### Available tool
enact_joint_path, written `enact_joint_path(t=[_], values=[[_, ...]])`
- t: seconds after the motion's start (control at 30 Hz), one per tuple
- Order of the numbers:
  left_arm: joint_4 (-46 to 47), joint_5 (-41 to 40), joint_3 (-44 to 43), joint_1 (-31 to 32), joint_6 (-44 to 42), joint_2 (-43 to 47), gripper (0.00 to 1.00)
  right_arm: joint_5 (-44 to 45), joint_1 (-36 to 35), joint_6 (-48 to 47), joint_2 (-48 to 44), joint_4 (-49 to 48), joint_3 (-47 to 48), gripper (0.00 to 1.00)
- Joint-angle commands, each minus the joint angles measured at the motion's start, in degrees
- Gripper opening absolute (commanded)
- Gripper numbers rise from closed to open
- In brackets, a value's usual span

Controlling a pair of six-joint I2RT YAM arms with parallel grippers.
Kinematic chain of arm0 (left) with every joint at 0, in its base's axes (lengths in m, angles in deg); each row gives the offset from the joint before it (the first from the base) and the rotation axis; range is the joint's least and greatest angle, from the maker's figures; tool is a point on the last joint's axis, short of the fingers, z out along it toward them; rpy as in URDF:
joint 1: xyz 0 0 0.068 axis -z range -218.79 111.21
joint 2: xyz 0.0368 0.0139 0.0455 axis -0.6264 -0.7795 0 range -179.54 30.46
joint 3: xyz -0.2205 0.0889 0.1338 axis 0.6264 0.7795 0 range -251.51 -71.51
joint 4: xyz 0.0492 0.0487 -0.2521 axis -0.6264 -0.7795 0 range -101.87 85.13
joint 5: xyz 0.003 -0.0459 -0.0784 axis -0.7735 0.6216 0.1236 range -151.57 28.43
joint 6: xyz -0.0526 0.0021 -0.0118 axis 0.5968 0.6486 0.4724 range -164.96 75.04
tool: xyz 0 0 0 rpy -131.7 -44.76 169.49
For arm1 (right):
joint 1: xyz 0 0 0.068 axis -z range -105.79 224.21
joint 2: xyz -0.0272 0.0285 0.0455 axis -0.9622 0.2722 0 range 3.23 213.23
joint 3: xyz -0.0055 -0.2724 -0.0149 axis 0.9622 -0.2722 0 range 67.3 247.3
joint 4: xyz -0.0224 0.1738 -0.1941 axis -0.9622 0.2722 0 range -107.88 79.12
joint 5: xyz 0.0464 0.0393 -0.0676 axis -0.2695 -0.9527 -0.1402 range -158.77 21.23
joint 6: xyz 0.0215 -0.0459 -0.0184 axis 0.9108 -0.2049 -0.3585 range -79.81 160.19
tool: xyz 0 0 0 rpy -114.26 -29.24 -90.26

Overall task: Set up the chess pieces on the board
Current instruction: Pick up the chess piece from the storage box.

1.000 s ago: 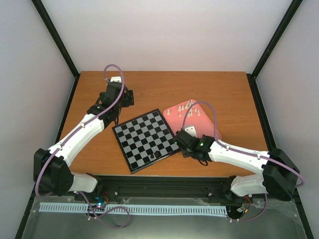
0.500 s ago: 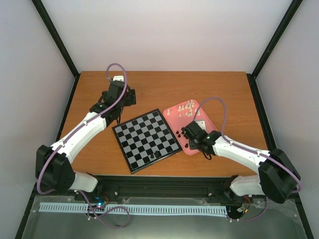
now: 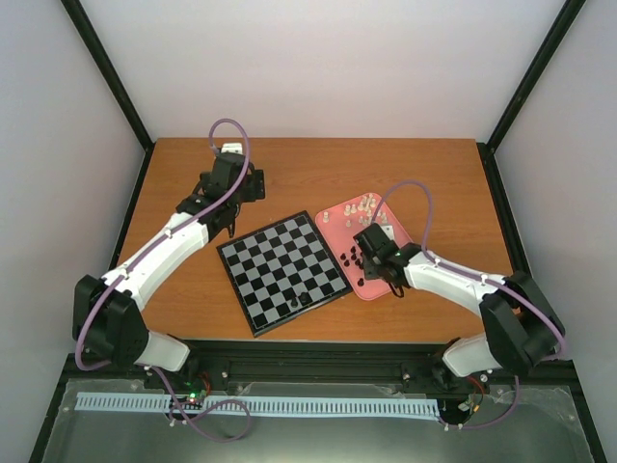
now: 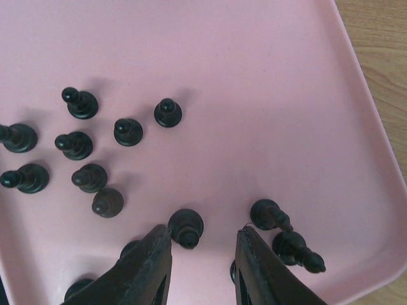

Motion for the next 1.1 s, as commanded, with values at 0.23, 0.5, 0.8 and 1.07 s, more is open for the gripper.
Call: enact_joint_path(t=[0.23, 0.5, 0.8, 1.07], values=[[1.4, -1.3, -2.7, 0.7, -1.7, -1.2, 1.0, -2.2, 2.5, -2.2, 4.3, -3.2, 2.0, 0.28], [1.6, -1.4, -2.6, 0.7, -1.7, -1.6, 1.0, -2.7, 3.3, -2.5, 5.6, -3.7, 1.8, 0.27], [1.6, -1.6, -2.1, 0.7, -1.7, -0.8, 1.0, -3.6, 3.7, -2.9, 6.9, -4.2, 2.1, 0.15], [1.3, -1.7, -2.3, 0.7, -1.7, -0.7, 1.0, -4.5, 3.6, -2.8, 1.5, -2.0, 2.6, 0.03]])
